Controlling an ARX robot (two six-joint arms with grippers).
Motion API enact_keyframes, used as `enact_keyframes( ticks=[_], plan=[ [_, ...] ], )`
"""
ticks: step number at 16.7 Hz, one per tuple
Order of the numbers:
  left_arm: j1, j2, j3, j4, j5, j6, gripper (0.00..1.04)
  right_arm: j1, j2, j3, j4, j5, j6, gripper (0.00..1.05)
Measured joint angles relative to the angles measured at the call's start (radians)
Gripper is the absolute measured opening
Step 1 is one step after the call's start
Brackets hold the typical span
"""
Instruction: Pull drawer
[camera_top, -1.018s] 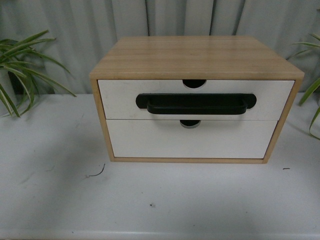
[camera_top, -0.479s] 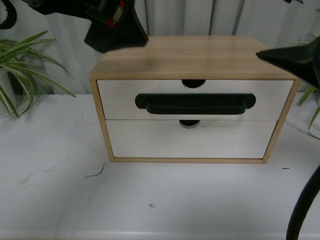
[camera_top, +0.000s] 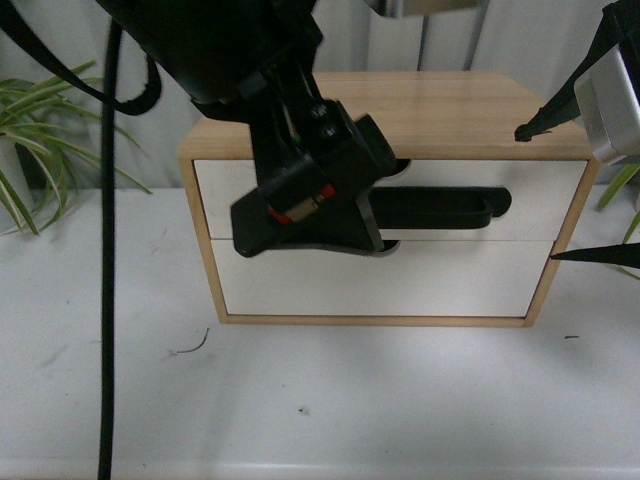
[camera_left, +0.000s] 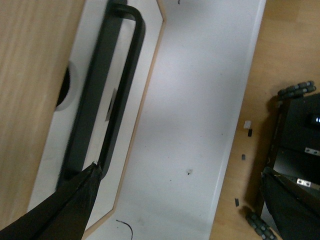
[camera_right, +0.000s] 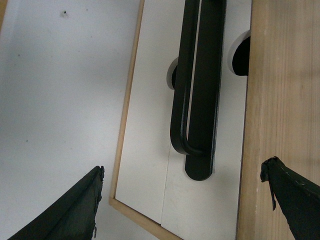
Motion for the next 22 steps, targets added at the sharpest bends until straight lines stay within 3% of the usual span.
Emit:
enact_keyframes(
  ticks=[4,10,22],
  plan=[
    [-0.035,0.124,0.04,0.081,-0.019,0.026,0.98,0.035,0.095,0.02,0.028,0.034,-0.031,0.98],
    [0.005,0.171,0.043,0.142,-0.03,0.008,0.98,0.099,0.171,0.073,0.054,0.031,-0.034,0.98],
    [0.032,0.227,0.043,0.183,-0.029,0.007,0.98,0.105,0.228,0.088,0.039,0.074,-0.037,0.98]
  ],
)
